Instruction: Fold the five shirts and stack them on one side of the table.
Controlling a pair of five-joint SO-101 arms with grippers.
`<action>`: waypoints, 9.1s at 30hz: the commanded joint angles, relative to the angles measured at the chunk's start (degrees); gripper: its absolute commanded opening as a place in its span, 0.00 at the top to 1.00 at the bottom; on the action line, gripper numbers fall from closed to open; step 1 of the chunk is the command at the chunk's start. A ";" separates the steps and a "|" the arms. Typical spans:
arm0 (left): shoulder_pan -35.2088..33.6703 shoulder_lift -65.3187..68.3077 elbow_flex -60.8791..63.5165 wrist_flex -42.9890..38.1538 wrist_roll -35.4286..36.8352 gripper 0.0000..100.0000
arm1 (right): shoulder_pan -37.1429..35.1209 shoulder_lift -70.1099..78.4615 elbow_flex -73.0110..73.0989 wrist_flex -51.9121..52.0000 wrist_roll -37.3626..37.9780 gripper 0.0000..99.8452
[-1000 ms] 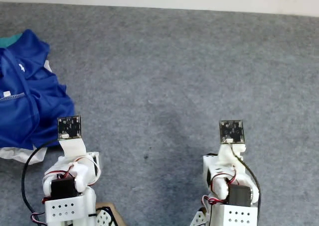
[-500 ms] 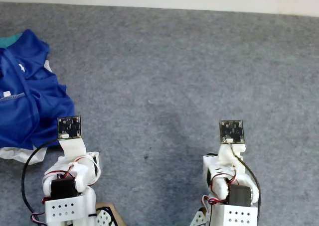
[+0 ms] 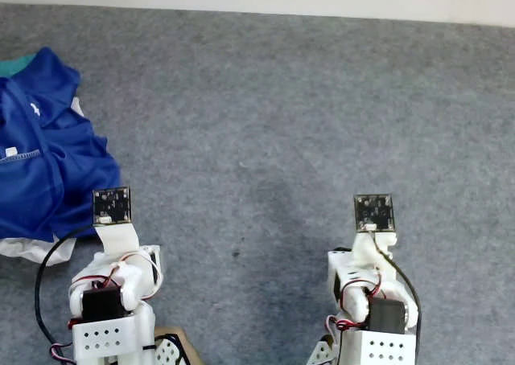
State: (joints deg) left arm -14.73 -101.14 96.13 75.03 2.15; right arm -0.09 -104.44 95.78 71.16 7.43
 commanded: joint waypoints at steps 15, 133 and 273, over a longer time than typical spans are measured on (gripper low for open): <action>-0.66 0.48 -1.71 0.18 -0.44 0.79 | 0.92 -0.57 7.08 0.13 -0.44 0.99; -38.11 101.76 -104.92 -2.73 2.73 0.69 | -27.74 79.43 -74.24 -9.54 2.99 0.83; 2.86 111.87 -126.02 18.46 5.98 0.54 | -28.00 79.60 -45.67 -26.24 -15.47 0.87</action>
State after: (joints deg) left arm -11.74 12.97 -29.67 94.73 8.57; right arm -27.43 -24.70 50.59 46.73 -7.78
